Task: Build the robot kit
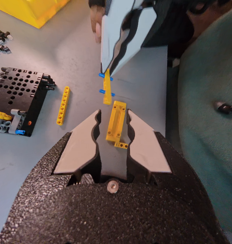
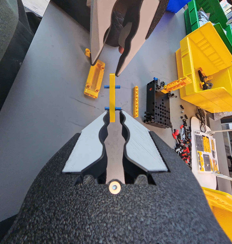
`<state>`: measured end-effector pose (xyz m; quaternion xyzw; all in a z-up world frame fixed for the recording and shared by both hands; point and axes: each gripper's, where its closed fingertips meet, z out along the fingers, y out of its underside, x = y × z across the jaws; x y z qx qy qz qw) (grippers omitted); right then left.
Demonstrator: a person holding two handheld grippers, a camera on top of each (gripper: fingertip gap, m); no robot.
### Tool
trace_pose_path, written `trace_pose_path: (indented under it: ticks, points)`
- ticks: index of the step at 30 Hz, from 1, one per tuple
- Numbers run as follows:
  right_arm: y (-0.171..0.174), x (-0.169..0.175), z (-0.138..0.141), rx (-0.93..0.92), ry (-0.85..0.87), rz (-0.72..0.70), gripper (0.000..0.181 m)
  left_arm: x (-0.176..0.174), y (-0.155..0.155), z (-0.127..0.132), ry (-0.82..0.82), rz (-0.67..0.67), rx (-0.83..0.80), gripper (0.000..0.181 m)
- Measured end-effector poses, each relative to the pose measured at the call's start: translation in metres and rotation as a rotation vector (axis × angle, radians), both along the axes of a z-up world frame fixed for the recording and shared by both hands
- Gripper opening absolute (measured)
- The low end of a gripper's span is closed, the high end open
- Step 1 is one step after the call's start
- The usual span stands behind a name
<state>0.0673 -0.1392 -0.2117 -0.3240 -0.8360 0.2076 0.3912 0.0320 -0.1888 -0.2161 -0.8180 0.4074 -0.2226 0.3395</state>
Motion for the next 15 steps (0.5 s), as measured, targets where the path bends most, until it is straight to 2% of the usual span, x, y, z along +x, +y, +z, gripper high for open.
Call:
trace_pose_path:
  ticks: [1,2,4,8,12,13,15]
  points:
    - [0.000,-0.002,0.003,0.001,0.020,-0.007,0.007,0.005,0.004,0.008,-0.070,0.023,-0.015,0.037]
    - [0.000,-0.003,0.006,-0.007,0.026,-0.010,0.007,0.007,0.007,0.013,-0.120,0.043,-0.039,0.037]
    - [-0.002,-0.004,0.009,0.016,0.034,-0.003,0.007,0.010,0.014,0.018,-0.181,0.071,-0.073,0.025]
    - [-0.004,-0.006,0.011,0.052,0.051,0.004,0.007,0.013,0.015,0.016,-0.191,0.059,-0.108,0.012]
    - [-0.002,-0.007,0.015,0.083,0.094,0.005,0.008,0.013,0.016,0.020,-0.204,0.056,-0.097,0.010]
    - [-0.002,-0.007,0.017,0.081,0.103,0.002,0.010,0.013,0.016,0.021,-0.201,0.050,-0.091,0.010]
    - [0.003,-0.008,0.018,0.071,0.100,-0.025,0.031,0.015,0.013,0.022,-0.195,0.027,-0.091,0.010]
